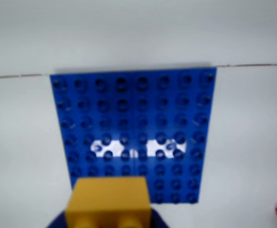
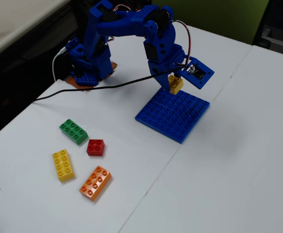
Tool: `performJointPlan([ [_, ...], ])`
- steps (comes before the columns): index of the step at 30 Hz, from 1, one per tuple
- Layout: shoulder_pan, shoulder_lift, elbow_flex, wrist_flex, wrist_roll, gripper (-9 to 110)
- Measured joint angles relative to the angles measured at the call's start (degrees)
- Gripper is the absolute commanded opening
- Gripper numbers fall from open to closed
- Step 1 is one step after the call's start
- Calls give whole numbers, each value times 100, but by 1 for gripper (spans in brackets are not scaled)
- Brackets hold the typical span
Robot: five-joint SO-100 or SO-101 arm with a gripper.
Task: Pick up the 2x2 yellow block and go up the 8x8 blue block.
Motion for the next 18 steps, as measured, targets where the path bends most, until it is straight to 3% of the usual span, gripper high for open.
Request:
performJointPlan([
  [18,-9,-53,0,0,0,0],
])
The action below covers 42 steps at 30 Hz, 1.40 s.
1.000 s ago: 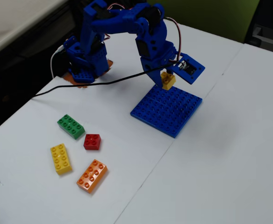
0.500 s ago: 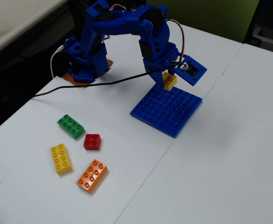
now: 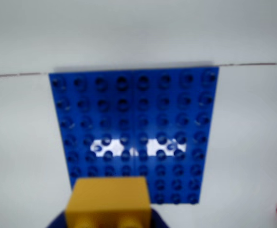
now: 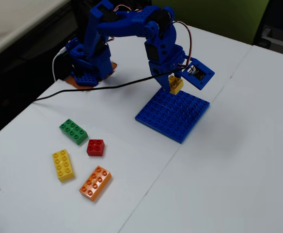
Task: Pick up the 2x2 yellow block and go up the 8x8 blue block.
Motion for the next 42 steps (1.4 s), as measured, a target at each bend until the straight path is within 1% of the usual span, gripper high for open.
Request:
performJointPlan([
  [42,18,0,-18,35,-97,0],
])
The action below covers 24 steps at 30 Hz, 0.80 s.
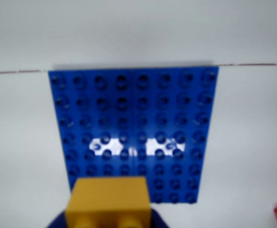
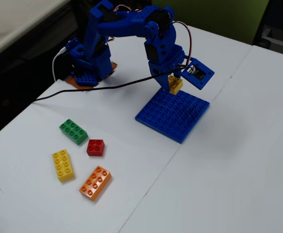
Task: Pick up the 2x2 yellow block and go up the 8x8 blue block.
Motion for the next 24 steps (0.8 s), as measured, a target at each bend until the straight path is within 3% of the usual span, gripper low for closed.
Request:
performJointPlan([
  [24,105,0,0,0,-185,0],
])
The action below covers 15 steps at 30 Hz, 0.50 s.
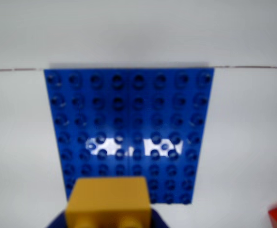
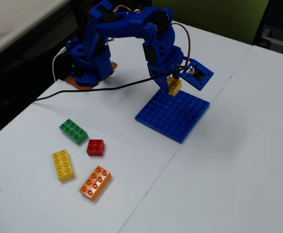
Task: Pick up the 2x2 yellow block and go up the 8x8 blue block.
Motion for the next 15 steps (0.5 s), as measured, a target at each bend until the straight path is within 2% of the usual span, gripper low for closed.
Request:
performJointPlan([
  [15,70,0,0,0,-18,0],
])
